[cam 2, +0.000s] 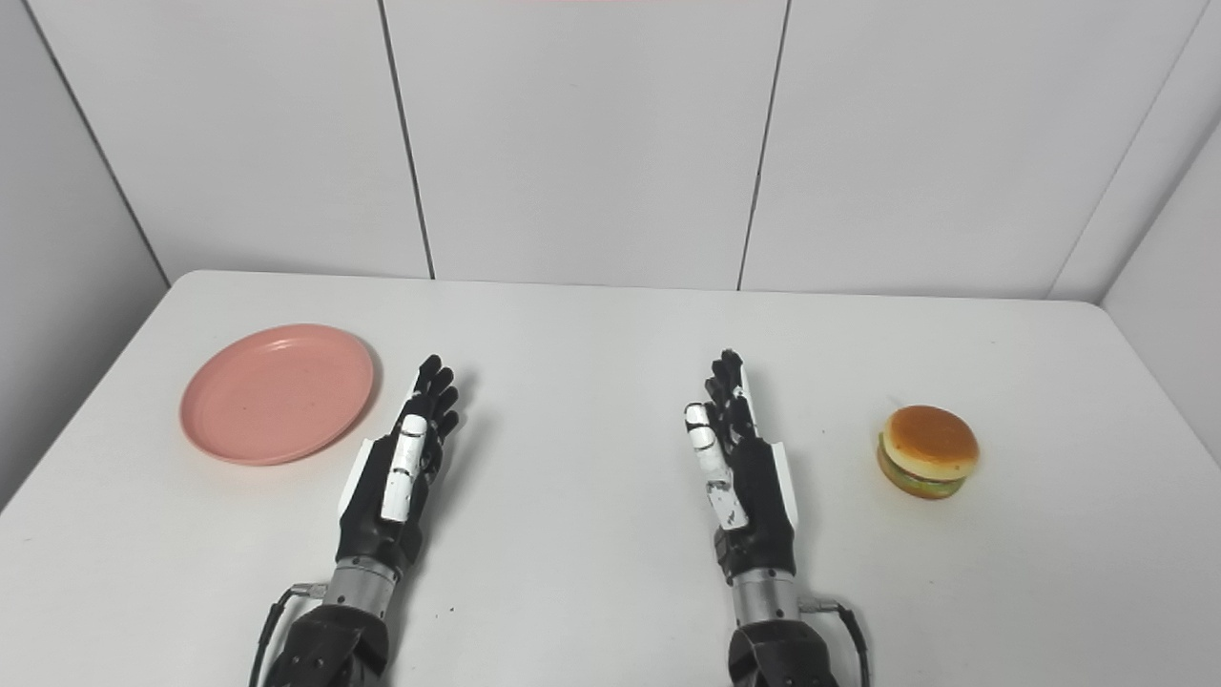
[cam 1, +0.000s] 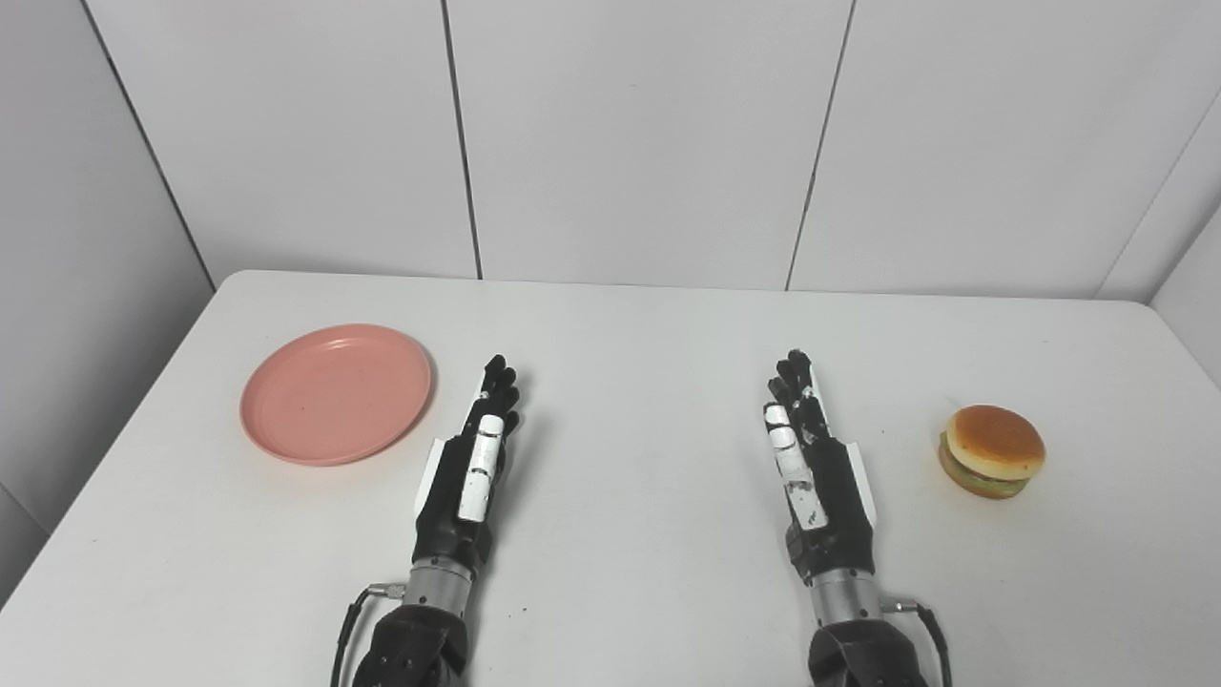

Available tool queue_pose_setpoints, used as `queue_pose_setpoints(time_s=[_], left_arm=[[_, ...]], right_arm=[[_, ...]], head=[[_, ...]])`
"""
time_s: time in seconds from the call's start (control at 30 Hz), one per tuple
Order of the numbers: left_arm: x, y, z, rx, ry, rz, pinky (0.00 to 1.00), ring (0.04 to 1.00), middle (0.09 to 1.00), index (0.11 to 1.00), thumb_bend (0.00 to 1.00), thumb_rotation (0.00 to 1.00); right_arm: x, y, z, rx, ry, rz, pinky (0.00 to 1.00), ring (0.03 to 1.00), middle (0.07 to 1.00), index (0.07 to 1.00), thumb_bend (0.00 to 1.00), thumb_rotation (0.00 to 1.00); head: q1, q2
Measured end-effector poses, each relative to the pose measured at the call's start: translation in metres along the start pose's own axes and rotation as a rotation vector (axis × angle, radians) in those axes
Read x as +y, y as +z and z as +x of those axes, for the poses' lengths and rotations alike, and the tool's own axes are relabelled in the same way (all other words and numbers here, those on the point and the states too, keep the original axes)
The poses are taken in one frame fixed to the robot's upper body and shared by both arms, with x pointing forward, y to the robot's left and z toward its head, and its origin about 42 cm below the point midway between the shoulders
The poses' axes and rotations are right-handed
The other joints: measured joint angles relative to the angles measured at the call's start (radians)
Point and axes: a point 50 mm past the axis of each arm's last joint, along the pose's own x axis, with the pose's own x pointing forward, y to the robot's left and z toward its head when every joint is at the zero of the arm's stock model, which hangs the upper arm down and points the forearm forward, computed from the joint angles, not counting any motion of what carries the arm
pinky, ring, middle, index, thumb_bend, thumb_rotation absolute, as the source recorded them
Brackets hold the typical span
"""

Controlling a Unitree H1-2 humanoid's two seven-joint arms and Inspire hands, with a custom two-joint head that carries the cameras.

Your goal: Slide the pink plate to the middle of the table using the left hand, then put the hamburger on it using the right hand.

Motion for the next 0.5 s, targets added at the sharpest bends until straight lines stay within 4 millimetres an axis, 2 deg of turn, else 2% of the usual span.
queue_pose_setpoints(time_s=[0.5], left_arm=[[-0.0006,0.0005,-0.0001,0.001,-0.001,-0.001,1.00,1.000,1.000,1.000,0.52,1.00]], right_arm=[[-0.0003,0.0003,0.0001,-0.001,-0.002,-0.001,1.00,1.000,1.000,1.000,0.60,0.73]], head=[[-0.005,0.000]])
